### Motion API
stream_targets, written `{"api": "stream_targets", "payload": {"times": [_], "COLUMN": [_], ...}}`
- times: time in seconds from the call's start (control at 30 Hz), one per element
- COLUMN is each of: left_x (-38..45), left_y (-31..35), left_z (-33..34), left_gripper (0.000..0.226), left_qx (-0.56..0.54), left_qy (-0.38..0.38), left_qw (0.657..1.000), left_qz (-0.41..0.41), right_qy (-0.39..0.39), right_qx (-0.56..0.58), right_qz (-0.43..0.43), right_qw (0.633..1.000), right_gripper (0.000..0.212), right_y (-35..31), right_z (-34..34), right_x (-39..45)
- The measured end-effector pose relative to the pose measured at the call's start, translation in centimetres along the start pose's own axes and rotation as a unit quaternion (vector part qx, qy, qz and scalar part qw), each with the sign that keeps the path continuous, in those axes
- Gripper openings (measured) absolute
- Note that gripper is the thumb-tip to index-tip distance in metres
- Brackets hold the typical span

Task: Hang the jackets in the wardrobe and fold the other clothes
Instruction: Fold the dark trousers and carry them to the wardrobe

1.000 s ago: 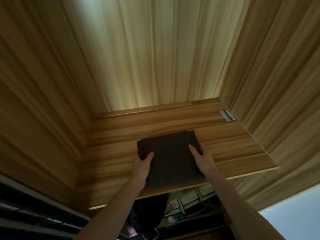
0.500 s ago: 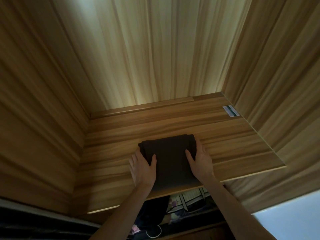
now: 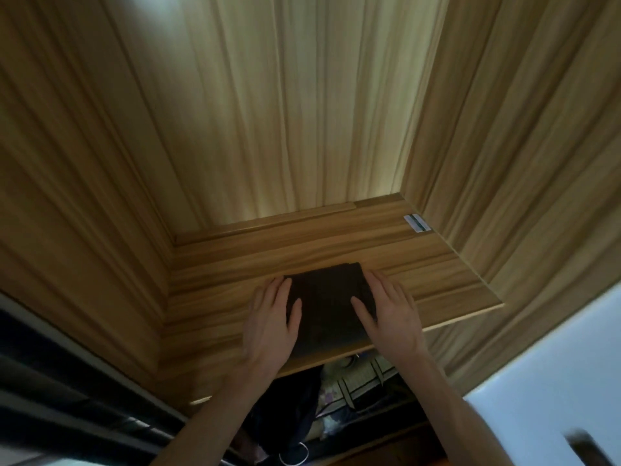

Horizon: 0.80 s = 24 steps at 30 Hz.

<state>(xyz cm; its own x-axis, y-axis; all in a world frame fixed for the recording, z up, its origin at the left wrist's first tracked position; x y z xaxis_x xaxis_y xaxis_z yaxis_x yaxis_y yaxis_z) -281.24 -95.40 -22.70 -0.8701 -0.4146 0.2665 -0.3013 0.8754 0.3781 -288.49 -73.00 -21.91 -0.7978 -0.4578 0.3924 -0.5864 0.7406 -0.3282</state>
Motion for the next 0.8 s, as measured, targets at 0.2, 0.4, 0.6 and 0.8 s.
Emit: {"api": "stream_targets", "payload": {"times": [0.2, 0.4, 0.6, 0.8], "left_x": [-1.6, -2.7, -6.3, -13.2], "left_y": [0.9, 2.2, 5.8, 13.3], "left_z": [-5.8, -7.6, -6.9, -5.8], "left_gripper": [0.049, 0.055, 0.058, 0.051], "left_qx": [-0.024, -0.085, -0.131, -0.199], "left_qy": [0.004, -0.030, -0.062, -0.109], "left_qw": [0.993, 0.978, 0.953, 0.896], "left_qz": [0.112, 0.190, 0.266, 0.381], "right_qy": [0.053, 0.114, 0.125, 0.136], "right_qx": [-0.094, -0.150, -0.198, -0.263], "right_qz": [0.035, 0.125, 0.190, 0.300], "right_qw": [0.993, 0.974, 0.953, 0.907], "right_gripper": [0.064, 0.065, 0.066, 0.066], "right_y": [-5.2, -8.2, -9.4, -9.8], "right_z": [-6.2, -9.9, -12.7, -17.0], "right_x": [-3.3, -8.5, -15.4, -24.8]}}
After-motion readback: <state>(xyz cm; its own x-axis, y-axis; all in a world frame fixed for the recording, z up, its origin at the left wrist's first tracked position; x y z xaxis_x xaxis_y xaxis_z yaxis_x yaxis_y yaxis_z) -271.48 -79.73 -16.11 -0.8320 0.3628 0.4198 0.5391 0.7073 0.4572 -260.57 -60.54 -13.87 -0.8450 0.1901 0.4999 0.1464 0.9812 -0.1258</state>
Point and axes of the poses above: each hand's wrist, its own x-axis towards the middle knuckle, its own z-axis out of the palm, y = z × x, the point moved 4 cm from there along x, towards the middle knuckle, and after that the axes turned 8 degrees about -z, right-handed, at the moved point
